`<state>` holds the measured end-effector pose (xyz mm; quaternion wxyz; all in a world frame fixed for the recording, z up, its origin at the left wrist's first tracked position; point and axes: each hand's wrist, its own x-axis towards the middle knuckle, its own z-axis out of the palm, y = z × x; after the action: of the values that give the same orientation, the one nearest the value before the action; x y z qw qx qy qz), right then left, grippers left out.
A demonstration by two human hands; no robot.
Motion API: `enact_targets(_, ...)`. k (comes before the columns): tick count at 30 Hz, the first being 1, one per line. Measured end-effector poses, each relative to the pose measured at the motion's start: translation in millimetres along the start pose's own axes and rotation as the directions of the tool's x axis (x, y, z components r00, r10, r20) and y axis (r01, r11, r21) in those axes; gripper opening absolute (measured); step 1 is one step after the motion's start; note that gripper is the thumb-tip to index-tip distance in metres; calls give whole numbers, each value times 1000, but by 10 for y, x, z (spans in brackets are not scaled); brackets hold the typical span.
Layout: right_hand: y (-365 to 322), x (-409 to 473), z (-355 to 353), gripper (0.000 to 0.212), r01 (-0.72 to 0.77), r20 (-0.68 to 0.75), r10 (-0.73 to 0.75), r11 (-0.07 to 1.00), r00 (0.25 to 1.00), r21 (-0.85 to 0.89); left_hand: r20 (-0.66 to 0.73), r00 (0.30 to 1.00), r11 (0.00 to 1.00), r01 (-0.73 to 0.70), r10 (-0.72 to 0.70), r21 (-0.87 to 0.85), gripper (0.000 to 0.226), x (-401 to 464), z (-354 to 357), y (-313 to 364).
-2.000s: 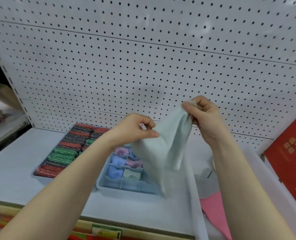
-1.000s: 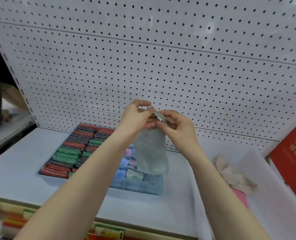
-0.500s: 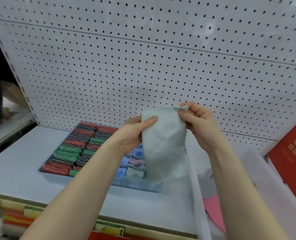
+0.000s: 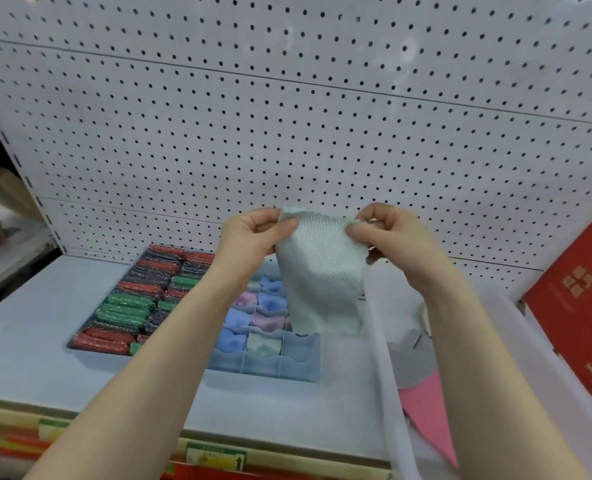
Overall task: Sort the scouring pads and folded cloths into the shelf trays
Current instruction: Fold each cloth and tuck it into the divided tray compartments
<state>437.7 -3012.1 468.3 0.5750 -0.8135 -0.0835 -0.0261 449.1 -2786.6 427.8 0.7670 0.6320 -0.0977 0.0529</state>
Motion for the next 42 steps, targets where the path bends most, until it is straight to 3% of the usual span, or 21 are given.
enact_targets(2, -16, 88, 122, 12, -47, -195, 9, 980, 981, -194, -117, 993, 996, 3, 8, 92, 16, 24, 89, -46)
enact_targets(4, -57, 117, 237, 13, -40, -284, -16, 981, 959, -189, -170, 984, 988, -21, 47, 154, 14, 4, 187, -65)
enact_targets(7, -110, 129, 352, 15, -11, -334, -40, 989, 942, -148, -209, 968, 969, -92, 141, 230, 32, -88, 330, -74)
enact_targets(12, -186, 124, 478, 17, 21, -284, -12, 999, 959, 30, -156, 974, 968, -128, 163, 214, 14, -201, 466, 31)
enact_targets(18, -227, 92, 478, 19, 51, -201, -32, 995, 979, 91, -68, 983, 964, -151, 170, 219, 24, -203, 449, 30)
enact_targets(22, -140, 56, 393, 20, 97, -209, -70, 987, 975, 124, -114, 975, 954, -154, 189, 257, 23, -153, 381, 48)
enact_targets(25, 72, 46, 277, 16, 76, -230, -29, 978, 973, 195, -106, 988, 983, -94, 111, 156, 21, -82, 306, 121)
enact_targets(28, 321, 17, 350, 28, -14, 111, -9, 978, 994, 209, -29, 997, 997, -66, 67, 37, 22, -10, 266, 252)
enact_targets(30, 437, 1, 465, 27, -37, 216, -30, 952, 976, 303, 5, 998, 998, -65, 65, -6, 19, 29, 253, 343)
enact_targets(34, 487, 13, 581, 14, -62, 167, -4, 920, 986, 388, -44, 999, 998, -8, 5, -68, 14, 133, 171, 396)
enact_targets(36, 488, 23, 587, 10, -86, 131, 34, 904, 991, 420, -36, 986, 985, 158, -160, -71, 20, 140, 120, 301)
enact_targets(38, 503, 24, 596, 8, -113, 91, 81, 893, 993, 437, 41, 938, 939, 343, -344, 34, 35, 67, 74, 103)
enact_targets(40, 536, 26, 609, 8, -134, 49, 125, 905, 991, 403, 113, 896, 901, 418, -430, 115, 31, -50, 66, -112)
enact_targets(42, 596, 31, 608, 13, -189, 26, 192, 921, 981, 342, 97, 883, 887, 449, -459, 104, 28, -116, 80, -258)
